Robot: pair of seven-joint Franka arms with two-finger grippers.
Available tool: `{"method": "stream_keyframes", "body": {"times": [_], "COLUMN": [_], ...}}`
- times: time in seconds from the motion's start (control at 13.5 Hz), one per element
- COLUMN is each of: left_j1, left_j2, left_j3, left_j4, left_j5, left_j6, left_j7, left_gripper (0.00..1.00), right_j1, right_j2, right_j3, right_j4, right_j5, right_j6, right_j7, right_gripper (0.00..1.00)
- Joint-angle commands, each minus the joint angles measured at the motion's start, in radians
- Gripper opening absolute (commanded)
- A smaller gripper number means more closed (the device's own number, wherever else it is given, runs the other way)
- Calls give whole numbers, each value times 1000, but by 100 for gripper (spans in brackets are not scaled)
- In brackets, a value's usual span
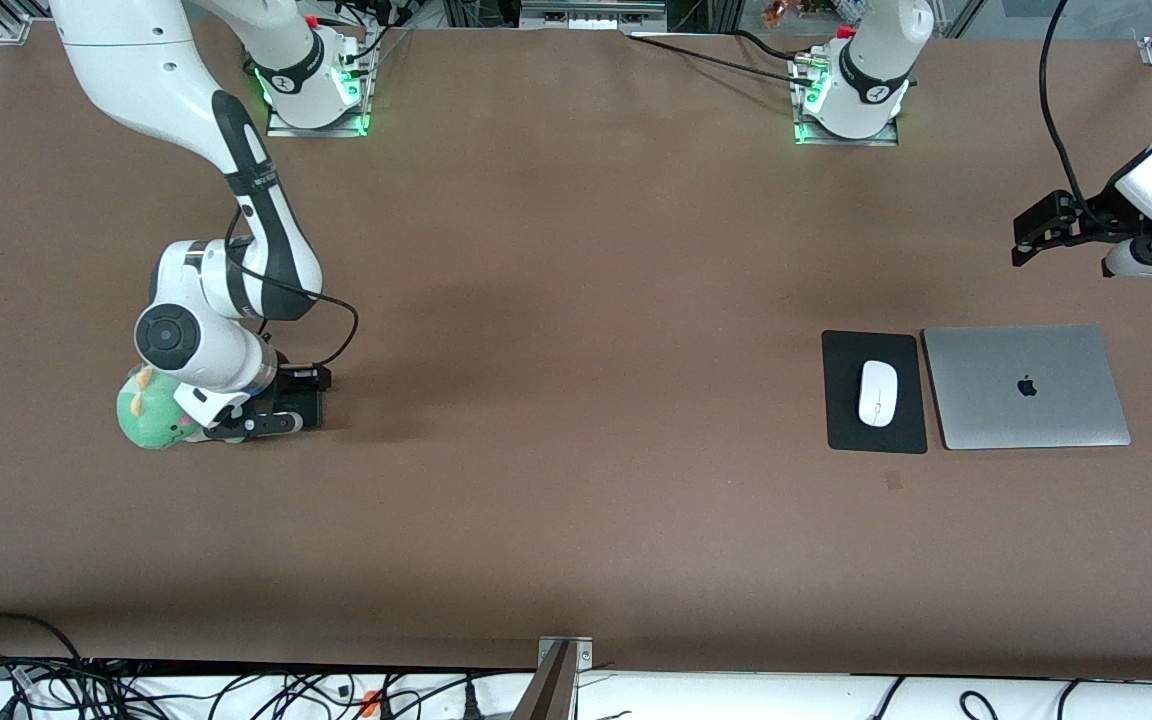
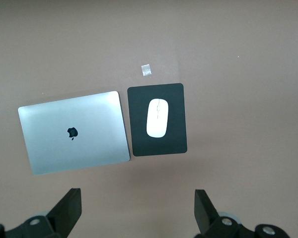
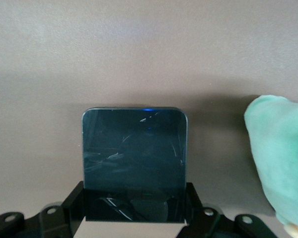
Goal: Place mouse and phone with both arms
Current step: 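Carry the black phone with the right gripper beside the green plush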
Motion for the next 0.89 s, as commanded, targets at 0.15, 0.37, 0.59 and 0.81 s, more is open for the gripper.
{"method": "stream_keyframes", "body": {"times": [0.15, 0.37, 0.59, 0.81], "left_j1": [-5, -1, -1, -1], "left_j2": [-6, -5, -8, -8], "left_j3": [2, 14, 14, 14], "left_j4": [15, 19, 26, 27], "left_j5": [-10, -10, -10, -10], "left_j6": [-31, -71, -77, -77], "left_j7": [-6, 3, 9, 9], "left_gripper": [100, 100, 100, 100], "right_j1": [-5, -5, 3, 24], "right_j2": [25, 19, -33, -141], "right_j3": [7, 7, 13, 22], "right_j4": [-47, -44, -33, -24], "right_j5": [25, 27, 27, 25], "right_j6": [93, 90, 72, -3], "right_j7": [-22, -10, 35, 141], "right_gripper": [43, 88, 100, 100]}}
